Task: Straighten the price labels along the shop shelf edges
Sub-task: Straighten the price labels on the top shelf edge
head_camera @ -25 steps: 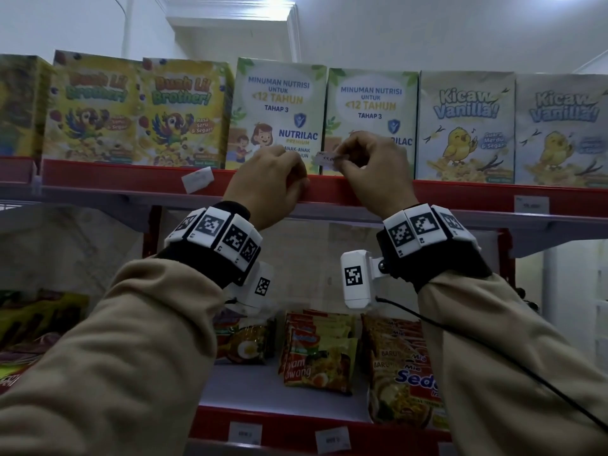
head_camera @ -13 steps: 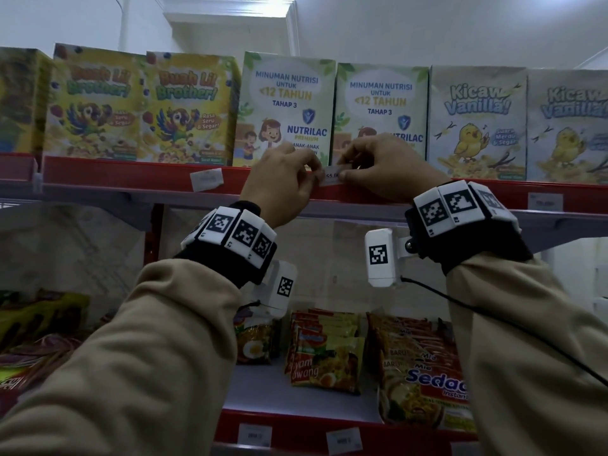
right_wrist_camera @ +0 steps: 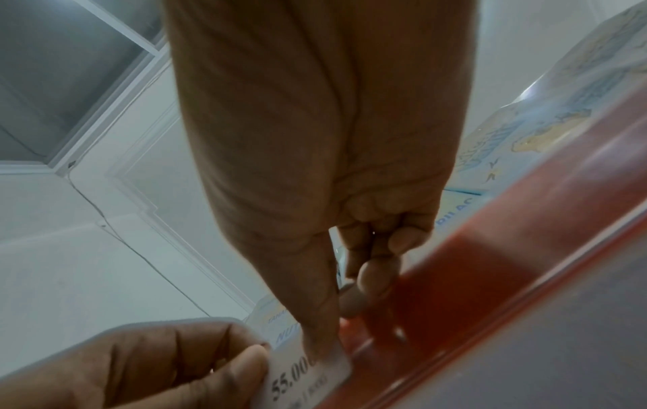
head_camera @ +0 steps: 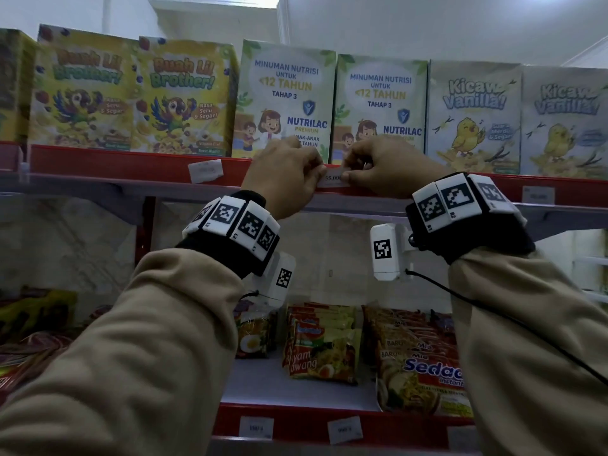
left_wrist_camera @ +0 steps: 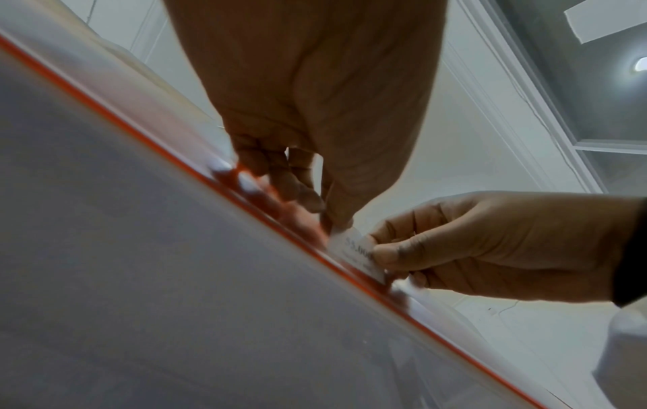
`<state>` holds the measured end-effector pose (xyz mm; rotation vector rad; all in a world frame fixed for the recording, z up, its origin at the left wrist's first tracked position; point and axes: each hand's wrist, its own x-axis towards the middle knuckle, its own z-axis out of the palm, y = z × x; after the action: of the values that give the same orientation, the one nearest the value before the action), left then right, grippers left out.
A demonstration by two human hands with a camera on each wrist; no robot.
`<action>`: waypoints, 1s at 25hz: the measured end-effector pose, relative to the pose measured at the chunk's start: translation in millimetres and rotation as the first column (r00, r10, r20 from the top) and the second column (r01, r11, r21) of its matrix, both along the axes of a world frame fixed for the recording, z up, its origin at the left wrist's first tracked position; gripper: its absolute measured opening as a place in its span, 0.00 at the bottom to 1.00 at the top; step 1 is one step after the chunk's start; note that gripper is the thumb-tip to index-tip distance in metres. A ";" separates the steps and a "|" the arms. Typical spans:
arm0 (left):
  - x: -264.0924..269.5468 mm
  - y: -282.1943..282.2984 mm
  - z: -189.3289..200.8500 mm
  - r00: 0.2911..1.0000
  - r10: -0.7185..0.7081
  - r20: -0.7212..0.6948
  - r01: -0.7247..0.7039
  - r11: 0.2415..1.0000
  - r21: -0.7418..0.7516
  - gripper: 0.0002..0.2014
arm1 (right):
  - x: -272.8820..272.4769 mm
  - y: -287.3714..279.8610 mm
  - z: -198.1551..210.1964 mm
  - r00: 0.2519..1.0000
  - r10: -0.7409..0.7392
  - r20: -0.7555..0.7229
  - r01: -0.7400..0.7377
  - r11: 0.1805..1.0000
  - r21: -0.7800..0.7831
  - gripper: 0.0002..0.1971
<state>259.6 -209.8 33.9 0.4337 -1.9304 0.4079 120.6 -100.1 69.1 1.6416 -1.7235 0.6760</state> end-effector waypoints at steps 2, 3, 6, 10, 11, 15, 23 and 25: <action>0.7 0.5 -0.2 1.000 0.016 0.010 -0.016 1.000 0.001 0.15 | 0.0 0.4 0.7 1.000 -0.015 -0.003 0.015 1.000 0.021 0.08; 1.0 1.0 -0.2 1.000 0.025 0.015 -0.025 1.000 0.002 0.15 | -0.1 0.6 1.0 1.000 -0.018 -0.006 0.018 1.000 0.026 0.08; 0.9 2.3 0.0 0.998 0.046 0.030 -0.046 0.999 0.016 0.15 | -1.0 0.8 0.2 1.000 -0.006 -0.010 0.006 1.000 0.022 0.08; 1.4 1.8 1.4 0.999 0.036 0.024 -0.037 0.998 0.042 0.15 | -0.7 0.1 0.6 1.000 -0.011 -0.023 0.012 0.999 0.036 0.08; 1.5 1.8 1.6 0.999 0.044 0.028 -0.046 0.998 0.040 0.15 | -0.6 0.2 0.5 1.000 -0.007 -0.023 0.007 0.999 0.032 0.07; -0.5 4.0 2.1 0.992 0.108 0.066 -0.109 0.994 0.005 0.16 | -2.8 3.5 -2.9 0.999 0.028 -0.020 -0.027 0.999 0.027 0.04; -0.4 7.2 2.0 0.978 0.184 0.093 -0.181 0.983 -0.039 0.16 | -1.8 4.1 -1.9 1.000 0.029 -0.005 -0.029 0.999 0.030 0.06; 0.6 6.5 0.4 0.993 0.109 0.053 -0.109 0.994 0.001 0.13 | -2.4 6.2 -3.7 0.997 0.062 0.054 -0.063 0.998 0.015 0.11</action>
<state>260.3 -203.2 34.3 0.5372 -1.9640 0.4913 118.1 -93.9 65.4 1.7091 -1.7255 0.7425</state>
